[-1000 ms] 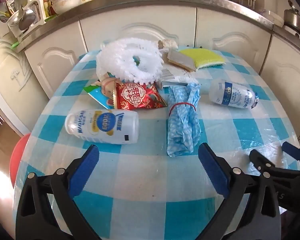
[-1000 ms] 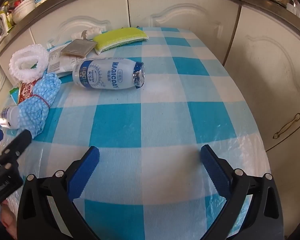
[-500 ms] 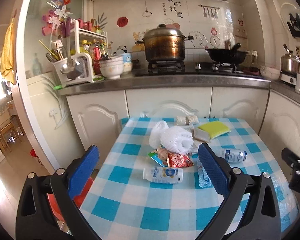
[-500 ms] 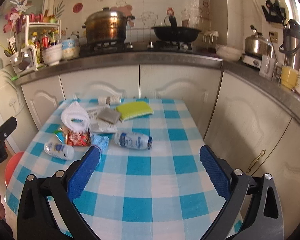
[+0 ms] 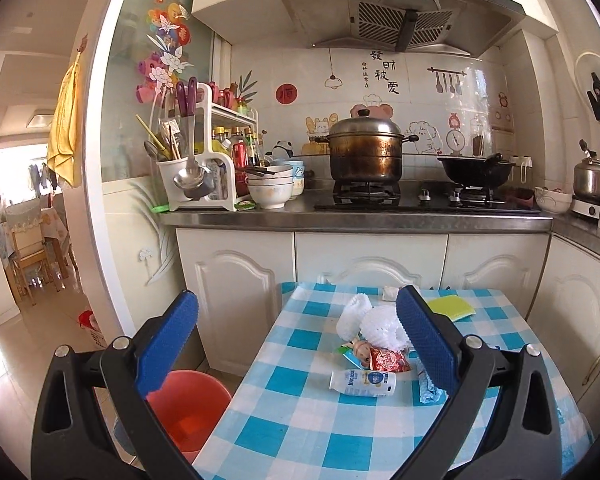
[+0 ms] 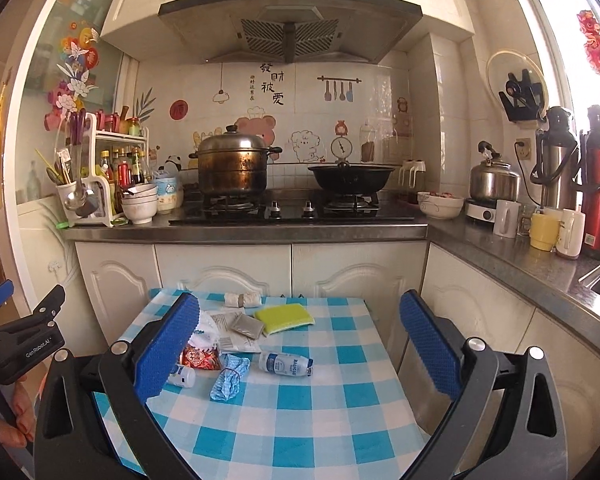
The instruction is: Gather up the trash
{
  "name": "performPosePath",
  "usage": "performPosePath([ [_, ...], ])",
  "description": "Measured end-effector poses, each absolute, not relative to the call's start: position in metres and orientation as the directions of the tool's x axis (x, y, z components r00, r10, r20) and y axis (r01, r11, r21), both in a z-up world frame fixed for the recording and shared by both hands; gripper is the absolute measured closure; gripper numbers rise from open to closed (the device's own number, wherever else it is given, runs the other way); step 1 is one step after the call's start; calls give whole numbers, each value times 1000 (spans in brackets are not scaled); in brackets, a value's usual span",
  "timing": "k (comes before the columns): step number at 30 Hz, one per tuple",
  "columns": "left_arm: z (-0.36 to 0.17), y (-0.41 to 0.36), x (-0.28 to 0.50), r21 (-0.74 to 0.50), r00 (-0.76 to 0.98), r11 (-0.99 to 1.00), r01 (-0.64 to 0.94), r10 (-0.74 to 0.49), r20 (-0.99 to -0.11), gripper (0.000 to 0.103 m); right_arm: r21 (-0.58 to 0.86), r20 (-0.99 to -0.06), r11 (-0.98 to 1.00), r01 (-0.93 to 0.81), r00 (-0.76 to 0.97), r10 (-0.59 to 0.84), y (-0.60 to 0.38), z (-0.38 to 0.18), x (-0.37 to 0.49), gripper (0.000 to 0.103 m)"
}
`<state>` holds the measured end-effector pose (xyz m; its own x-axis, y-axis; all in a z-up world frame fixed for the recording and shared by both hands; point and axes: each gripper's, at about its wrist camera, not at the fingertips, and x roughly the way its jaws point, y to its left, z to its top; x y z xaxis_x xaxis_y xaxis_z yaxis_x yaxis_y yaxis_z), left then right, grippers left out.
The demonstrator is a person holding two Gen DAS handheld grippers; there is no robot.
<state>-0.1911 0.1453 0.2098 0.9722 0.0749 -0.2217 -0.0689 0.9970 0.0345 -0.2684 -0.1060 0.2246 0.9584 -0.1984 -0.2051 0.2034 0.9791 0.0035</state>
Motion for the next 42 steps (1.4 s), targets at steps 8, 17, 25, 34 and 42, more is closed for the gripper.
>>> performPosePath([
  [8, 220, 153, -203, 34, 979, 997, -69, 75, -192, 3, 1, -151, 983, 181, 972, -179, -98, 235, -287, 4],
  [17, 224, 154, -215, 33, 983, 997, -71, 76, -170, 3, -14, -141, 986, 166, 976, -167, -95, 241, -294, 4],
  [25, 223, 152, -216, 25, 982, 998, -63, 66, -175, 3, -13, -157, 986, 167, 973, -167, -95, 239, -292, 4],
  [34, 216, 153, -213, 25, 978, 998, -64, 68, -196, 3, -19, -189, 986, 164, 968, -165, -96, 229, -284, 4],
  [42, 209, 152, -209, 16, 975, 999, -44, 46, -218, 3, -35, -241, 978, 207, 948, -210, -101, 210, -265, 4],
])
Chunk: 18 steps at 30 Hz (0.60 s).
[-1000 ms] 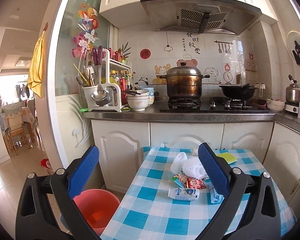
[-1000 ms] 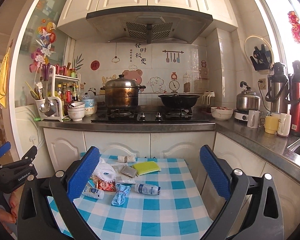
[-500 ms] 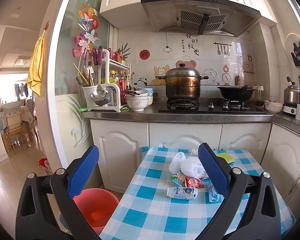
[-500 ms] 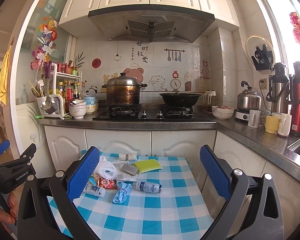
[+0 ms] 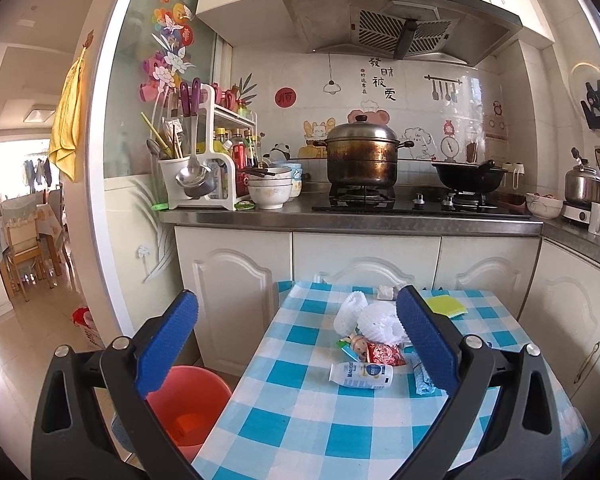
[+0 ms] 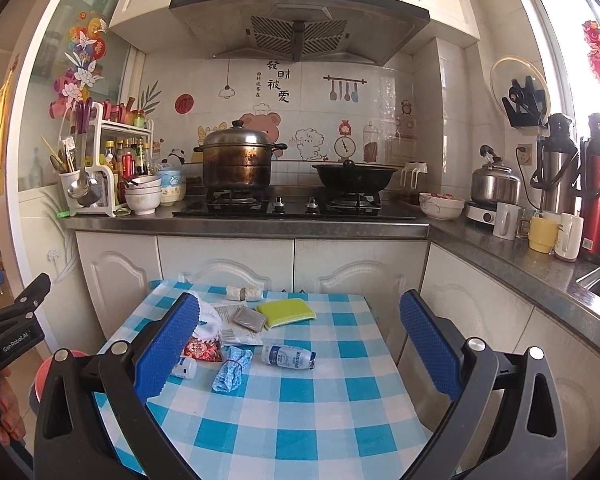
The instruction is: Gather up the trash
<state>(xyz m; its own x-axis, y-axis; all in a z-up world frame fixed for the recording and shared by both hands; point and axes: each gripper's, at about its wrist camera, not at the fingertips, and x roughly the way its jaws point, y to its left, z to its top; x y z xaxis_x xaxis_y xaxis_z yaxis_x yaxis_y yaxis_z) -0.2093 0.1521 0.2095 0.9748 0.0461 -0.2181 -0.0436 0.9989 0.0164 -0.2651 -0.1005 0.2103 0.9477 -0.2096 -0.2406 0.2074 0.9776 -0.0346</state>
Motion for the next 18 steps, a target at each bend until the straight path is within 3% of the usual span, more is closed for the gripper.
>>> performPosePath([
  [18, 185, 140, -190, 29, 955, 1000, -7, 15, -297, 3, -58, -355, 971, 233, 904, -238, -109, 171, -231, 4],
])
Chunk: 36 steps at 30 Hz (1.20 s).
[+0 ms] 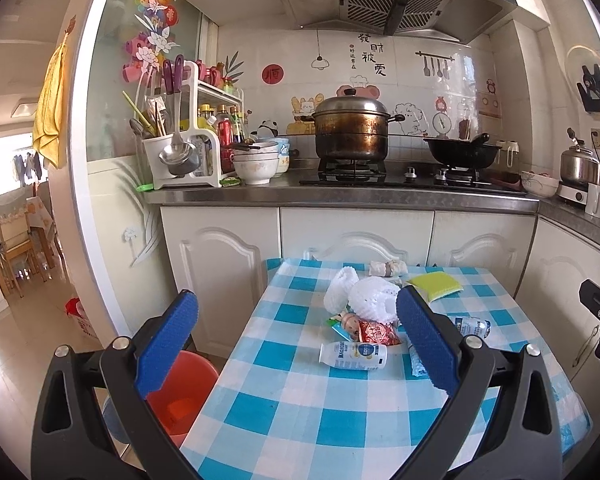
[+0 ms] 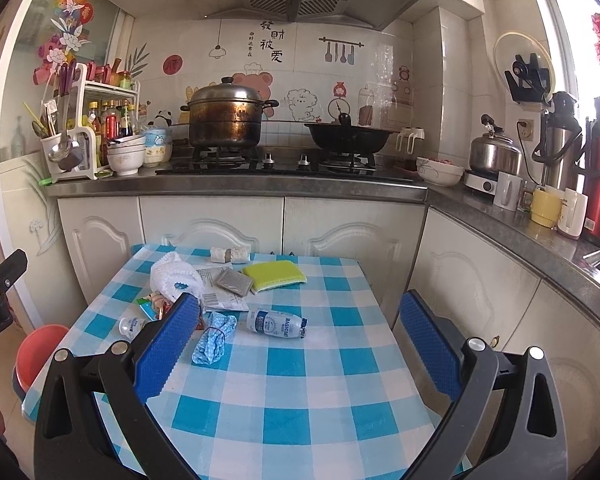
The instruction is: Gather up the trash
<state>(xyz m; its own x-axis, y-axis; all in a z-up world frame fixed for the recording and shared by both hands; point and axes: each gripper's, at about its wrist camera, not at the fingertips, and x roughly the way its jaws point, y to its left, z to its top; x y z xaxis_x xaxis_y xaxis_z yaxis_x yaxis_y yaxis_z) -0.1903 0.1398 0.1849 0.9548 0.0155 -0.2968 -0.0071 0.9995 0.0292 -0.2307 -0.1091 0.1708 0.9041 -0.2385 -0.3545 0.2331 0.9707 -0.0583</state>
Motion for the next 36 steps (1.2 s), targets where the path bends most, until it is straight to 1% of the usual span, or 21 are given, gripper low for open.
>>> performPosePath([
  [13, 156, 125, -165, 54, 926, 998, 31, -8, -377, 3, -53, -443, 968, 246, 863, -243, -125, 136, -203, 4],
  [19, 133, 115, -145, 50, 895, 996, 75, -45, -443, 3, -30, -500, 970, 241, 837, -223, -139, 113, -187, 4],
  [22, 120, 109, -135, 37, 873, 993, 112, -80, -482, 3, 17, -538, 974, 227, 823, -182, -150, 98, -179, 4],
  [25, 106, 104, -125, 8, 840, 983, 183, -152, -521, 3, 81, -578, 969, 233, 803, -145, -167, 82, -170, 4],
  [28, 90, 96, -115, -1, 804, 971, 240, -200, -560, 3, 156, -614, 959, 235, 784, -92, -184, 65, -161, 4],
  [32, 79, 93, -100, -2, 777, 960, 280, -228, -586, 3, 221, -627, 949, 224, 778, -38, -198, 52, -151, 4],
  [36, 82, 108, -73, -78, 755, 961, 266, -258, -603, 3, 292, -622, 937, 192, 783, 34, -203, 49, -138, 4],
])
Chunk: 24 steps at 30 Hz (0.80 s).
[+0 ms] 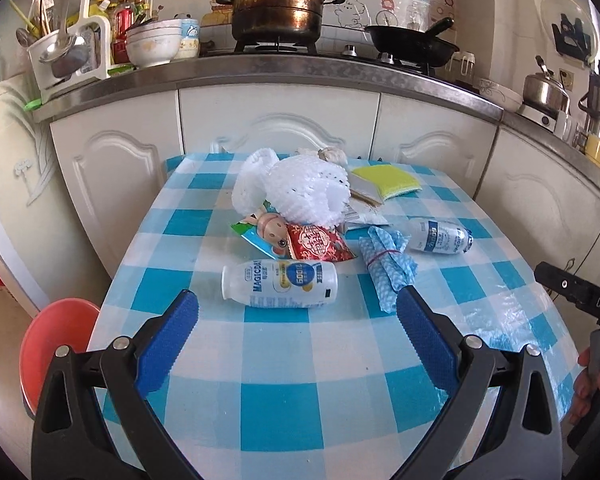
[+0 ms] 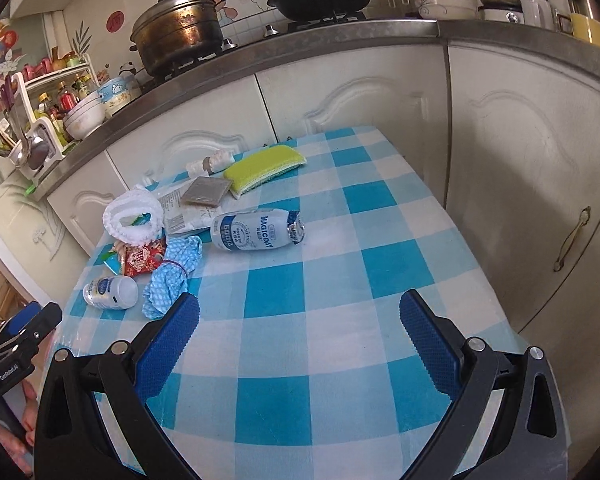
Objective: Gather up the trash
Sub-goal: 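Grasp the bubble wrap with the left gripper while the right gripper grasps the blue checked cloth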
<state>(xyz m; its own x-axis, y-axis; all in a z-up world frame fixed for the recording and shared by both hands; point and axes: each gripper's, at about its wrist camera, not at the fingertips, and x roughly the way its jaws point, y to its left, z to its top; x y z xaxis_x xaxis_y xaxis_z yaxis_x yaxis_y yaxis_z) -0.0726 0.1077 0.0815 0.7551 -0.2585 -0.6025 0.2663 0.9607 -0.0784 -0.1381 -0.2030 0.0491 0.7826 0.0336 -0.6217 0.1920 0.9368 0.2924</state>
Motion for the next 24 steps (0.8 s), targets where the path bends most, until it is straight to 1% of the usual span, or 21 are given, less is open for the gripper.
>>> performPosePath([
  [3, 86, 114, -51, -129, 745, 956, 262, -285, -603, 3, 319, -610, 936, 147, 788, 85, -197, 51, -127, 4],
  [6, 86, 112, -26, -153, 710, 946, 284, -315, -630, 3, 365, -595, 928, 77, 786, 169, -184, 52, -115, 4],
  [9, 85, 106, -5, -193, 684, 932, 306, -357, -636, 3, 391, -593, 920, 11, 768, 243, -165, 48, -102, 4],
  [15, 79, 86, 34, -139, 678, 927, 349, -352, -645, 3, 396, -604, 915, -83, 727, 327, -126, 36, -77, 5],
  [21, 69, 76, 68, -133, 644, 914, 383, -368, -671, 3, 379, -631, 919, -107, 696, 341, -105, 22, -54, 6],
  [24, 66, 74, 78, -134, 639, 913, 385, -368, -676, 4, 378, -640, 920, -104, 688, 341, -101, 17, -46, 9],
])
